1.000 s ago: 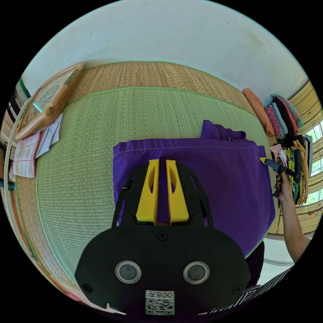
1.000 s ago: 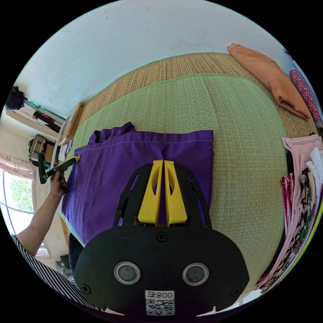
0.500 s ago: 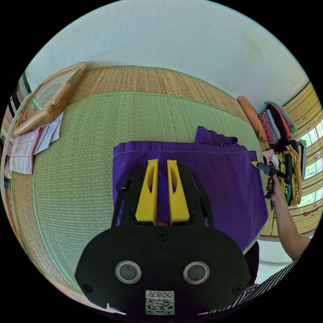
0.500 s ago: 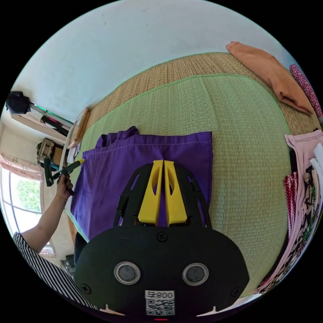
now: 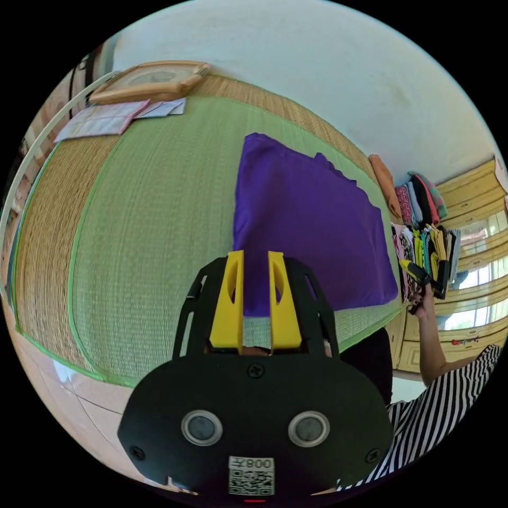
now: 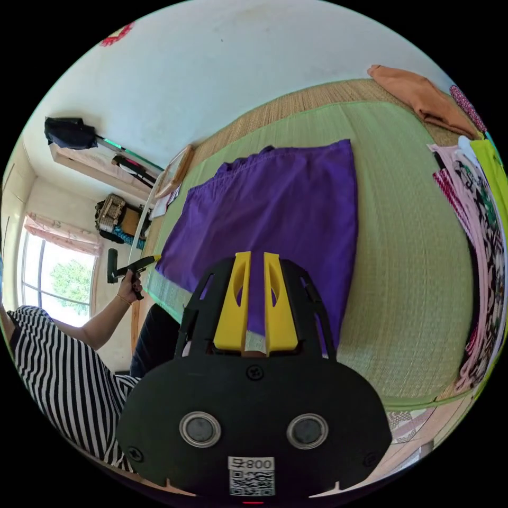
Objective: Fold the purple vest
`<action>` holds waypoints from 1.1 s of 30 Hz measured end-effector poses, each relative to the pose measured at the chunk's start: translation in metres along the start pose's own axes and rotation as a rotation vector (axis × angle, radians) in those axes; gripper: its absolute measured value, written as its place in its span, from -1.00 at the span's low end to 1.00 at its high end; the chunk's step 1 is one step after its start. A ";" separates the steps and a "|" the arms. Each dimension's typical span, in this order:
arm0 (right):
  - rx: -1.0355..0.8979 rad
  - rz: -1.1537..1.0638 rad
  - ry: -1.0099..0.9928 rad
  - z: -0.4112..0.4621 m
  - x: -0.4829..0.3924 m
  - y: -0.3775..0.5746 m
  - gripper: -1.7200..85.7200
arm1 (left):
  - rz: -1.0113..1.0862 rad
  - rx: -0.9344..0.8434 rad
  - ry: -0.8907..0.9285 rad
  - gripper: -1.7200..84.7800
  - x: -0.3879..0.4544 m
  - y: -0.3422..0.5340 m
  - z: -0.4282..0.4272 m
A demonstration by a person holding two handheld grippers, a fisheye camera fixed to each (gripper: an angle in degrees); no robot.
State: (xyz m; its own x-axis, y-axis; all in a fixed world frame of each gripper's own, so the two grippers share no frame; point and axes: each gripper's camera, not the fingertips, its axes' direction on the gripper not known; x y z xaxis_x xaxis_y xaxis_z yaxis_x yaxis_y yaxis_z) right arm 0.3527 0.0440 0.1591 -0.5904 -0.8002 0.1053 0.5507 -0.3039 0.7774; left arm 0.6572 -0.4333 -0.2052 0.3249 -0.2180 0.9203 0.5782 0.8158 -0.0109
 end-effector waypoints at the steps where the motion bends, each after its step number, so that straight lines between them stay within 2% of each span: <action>1: -0.034 -0.012 -0.006 0.006 -0.012 0.011 -0.88 | -0.042 -0.005 0.023 -0.76 -0.011 0.013 -0.003; 7: -0.067 -0.120 -0.044 0.034 -0.090 0.017 -0.86 | -0.102 -0.021 0.016 -0.75 -0.031 0.049 -0.001; 11: -0.106 -0.188 -0.035 0.072 -0.140 -0.002 -0.87 | -0.113 -0.069 -0.033 -0.82 -0.033 0.059 0.010; 13: -0.152 -0.204 -0.009 0.094 -0.155 -0.008 -0.88 | -0.091 -0.107 -0.016 -0.90 -0.031 0.067 0.010; 17: -0.271 -0.204 0.107 0.138 -0.177 -0.004 -0.89 | -0.083 -0.079 -0.013 -0.94 -0.028 0.088 -0.003; 26: -0.321 -0.236 0.133 0.162 -0.214 0.022 -0.92 | -0.093 -0.082 -0.002 -0.96 -0.018 0.139 -0.014; 30: -0.338 -0.222 0.115 0.158 -0.225 0.017 -0.94 | -0.127 -0.011 -0.036 -0.96 -0.001 0.151 -0.026; 33: -0.269 -0.228 0.113 0.139 -0.237 0.014 -0.95 | -0.093 0.089 -0.015 -0.96 0.024 0.159 -0.043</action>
State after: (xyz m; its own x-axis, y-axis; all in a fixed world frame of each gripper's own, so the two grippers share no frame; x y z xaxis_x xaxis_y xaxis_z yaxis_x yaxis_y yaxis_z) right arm 0.4183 0.3012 0.2306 -0.6554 -0.7435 -0.1329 0.5566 -0.5945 0.5803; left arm 0.7887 -0.3320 -0.2011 0.2610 -0.2877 0.9215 0.5366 0.8367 0.1093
